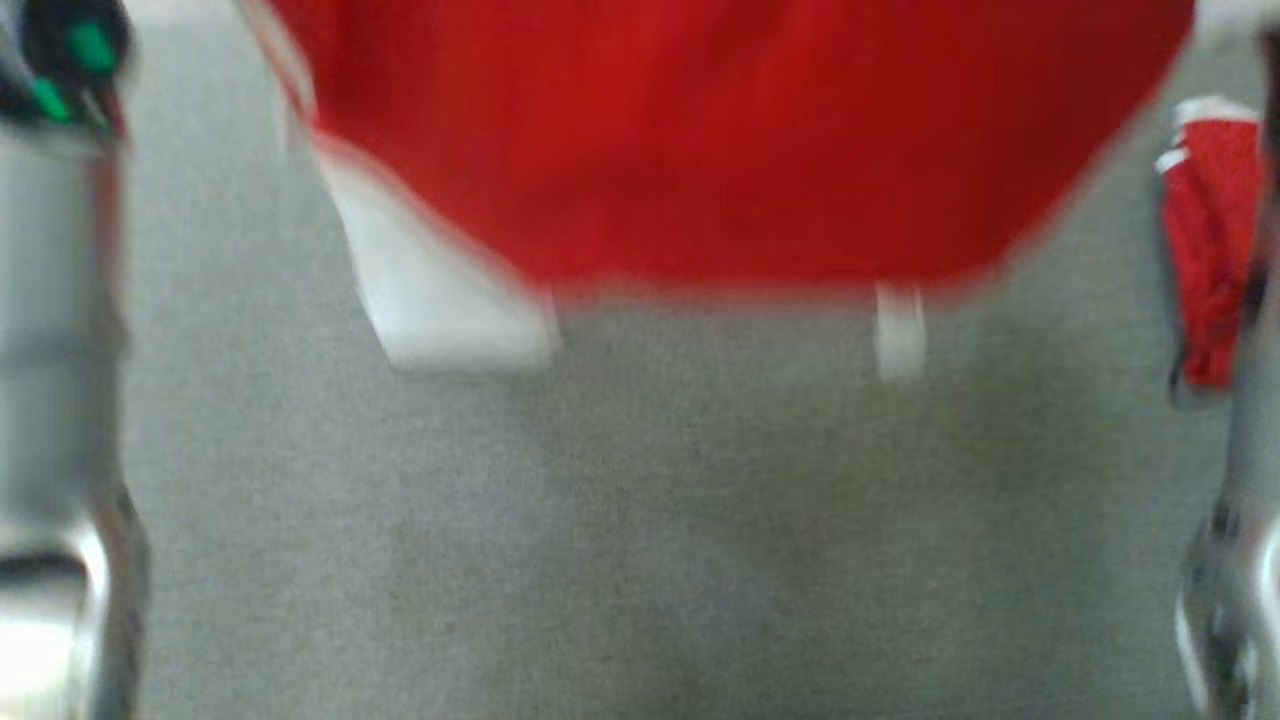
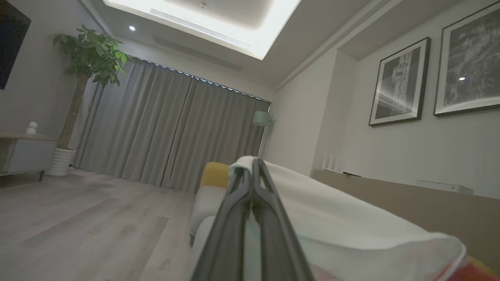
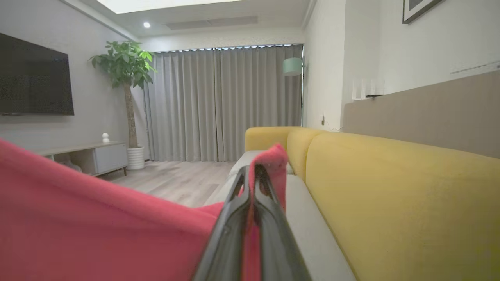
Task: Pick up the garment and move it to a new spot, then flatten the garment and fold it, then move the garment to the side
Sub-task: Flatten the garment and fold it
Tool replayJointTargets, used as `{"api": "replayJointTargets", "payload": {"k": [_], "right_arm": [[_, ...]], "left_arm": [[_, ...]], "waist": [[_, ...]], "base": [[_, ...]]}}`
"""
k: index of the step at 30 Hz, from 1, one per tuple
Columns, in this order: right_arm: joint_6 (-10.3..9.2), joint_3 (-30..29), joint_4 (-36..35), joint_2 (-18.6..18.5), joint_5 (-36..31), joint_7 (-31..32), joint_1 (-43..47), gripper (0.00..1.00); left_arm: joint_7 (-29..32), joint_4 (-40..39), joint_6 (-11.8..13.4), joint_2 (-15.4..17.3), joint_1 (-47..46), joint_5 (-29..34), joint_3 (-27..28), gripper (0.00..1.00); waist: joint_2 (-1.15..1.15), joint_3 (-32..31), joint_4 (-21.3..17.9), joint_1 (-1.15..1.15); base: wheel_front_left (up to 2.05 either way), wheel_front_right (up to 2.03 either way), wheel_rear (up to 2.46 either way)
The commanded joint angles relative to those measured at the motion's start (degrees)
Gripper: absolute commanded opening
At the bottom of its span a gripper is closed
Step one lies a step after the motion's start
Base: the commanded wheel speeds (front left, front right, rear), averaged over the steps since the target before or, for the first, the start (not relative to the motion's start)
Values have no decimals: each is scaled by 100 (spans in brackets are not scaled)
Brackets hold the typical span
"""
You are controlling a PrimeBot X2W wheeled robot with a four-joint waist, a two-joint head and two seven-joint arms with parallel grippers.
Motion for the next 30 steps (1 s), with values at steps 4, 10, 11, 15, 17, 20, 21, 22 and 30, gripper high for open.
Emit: {"api": "replayJointTargets", "payload": {"k": [4, 10, 11, 15, 17, 20, 21, 22, 30], "right_arm": [[-4, -8, 1243, 107, -118, -872, -1851, 0], [-4, -272, 2376, 109, 92, -2132, -2992, 0], [-4, -358, 2554, 74, 116, -2231, -3095, 0], [-4, -576, 3171, 34, 316, -2369, -3106, 0], [-4, -623, 3429, 26, 427, -2385, -2915, 0], [-4, -548, 3864, -76, 437, -2392, -2470, 0], [-4, -513, 4011, -123, 416, -2393, -2322, 0], [-4, -440, 4148, -167, 383, -2387, -2169, 0], [-4, 585, 5108, -478, 543, -1393, -787, 0]], "left_arm": [[-528, 1269, -239, 374, -1772, 274, 209, 0], [-1086, 2406, -541, 171, -2884, 263, 181, 0], [-1165, 2573, -614, 140, -2998, 270, 151, 0], [-1406, 3093, -915, -20, -2997, 274, 5, 0], [-1488, 3283, -1032, -106, -2784, 230, -42, 0], [-1567, 3486, -1179, -227, -2215, 207, -212, 0], [-1583, 3533, -1211, -254, -1993, 208, -286, 0], [-1593, 3579, -1234, -271, -1757, 194, -349, 0], [-1089, 3121, -1291, 46, 545, -333, -1496, 0]], "waist": [[0, 879, 110, -2], [0, 1038, 271, -2], [0, 1054, 302, -2], [0, 1070, 439, -2], [0, 1063, 504, -2], [0, 958, 588, -2], [0, 924, 617, -2], [0, 876, 637, -2], [0, 156, 688, -2]], "base": [[0, 0, 0], [0, 0, 0], [0, 0, 0], [0, 0, 0], [0, 0, 0], [0, 0, 0], [0, 0, 0], [0, 0, 0], [0, 0, 0]]}}
